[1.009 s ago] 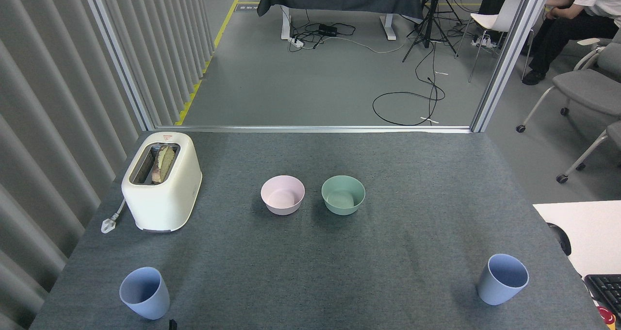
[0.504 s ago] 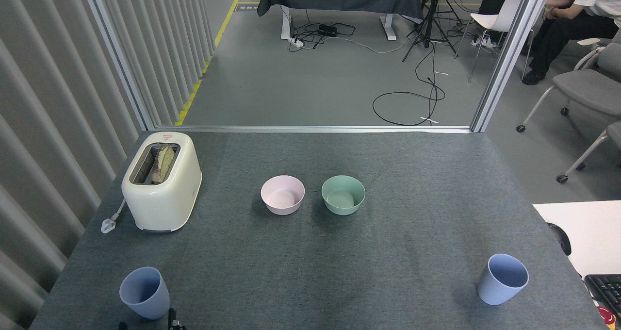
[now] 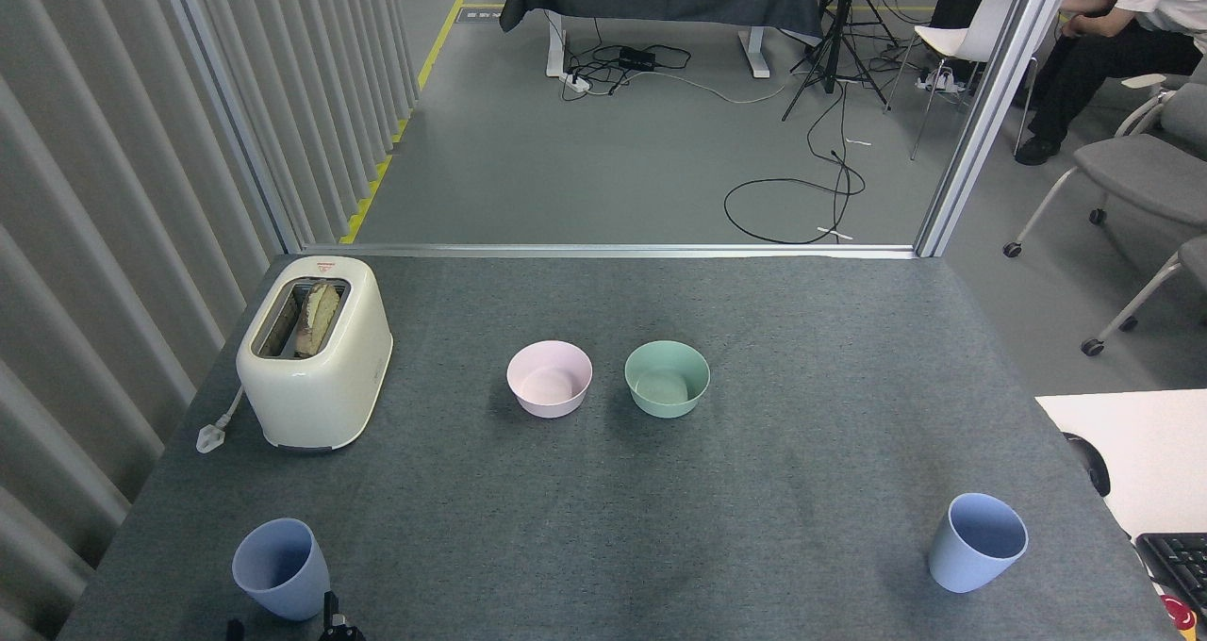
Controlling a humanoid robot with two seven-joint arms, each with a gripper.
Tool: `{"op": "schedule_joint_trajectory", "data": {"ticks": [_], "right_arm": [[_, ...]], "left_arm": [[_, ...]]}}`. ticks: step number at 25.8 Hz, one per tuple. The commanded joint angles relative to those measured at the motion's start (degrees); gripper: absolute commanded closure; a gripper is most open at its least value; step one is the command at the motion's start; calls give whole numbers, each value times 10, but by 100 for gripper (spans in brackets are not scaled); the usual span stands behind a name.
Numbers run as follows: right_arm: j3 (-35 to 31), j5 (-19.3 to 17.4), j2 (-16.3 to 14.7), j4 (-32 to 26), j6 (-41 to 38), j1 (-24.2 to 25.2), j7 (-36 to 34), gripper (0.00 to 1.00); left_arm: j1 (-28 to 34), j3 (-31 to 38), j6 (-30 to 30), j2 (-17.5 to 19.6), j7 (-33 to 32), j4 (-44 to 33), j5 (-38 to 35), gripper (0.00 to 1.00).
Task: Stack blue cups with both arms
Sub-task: 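Reach the left gripper to the blue cup nearest it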
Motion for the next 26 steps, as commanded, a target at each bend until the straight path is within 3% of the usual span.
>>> {"op": "schedule_joint_trajectory", "data": {"ticks": [1, 11, 26], "right_arm": [[0, 0, 0, 0, 0, 0, 0, 0], [0, 0, 0, 2, 0, 0, 0, 0], [2, 0, 0, 4, 1, 0, 0, 0]], "left_arm": [[-3, 0, -3, 0, -2, 2, 1, 0], [-20, 0, 3, 0, -41, 17, 6, 1], [-73, 0, 3, 1, -42, 70, 3, 1]]}}
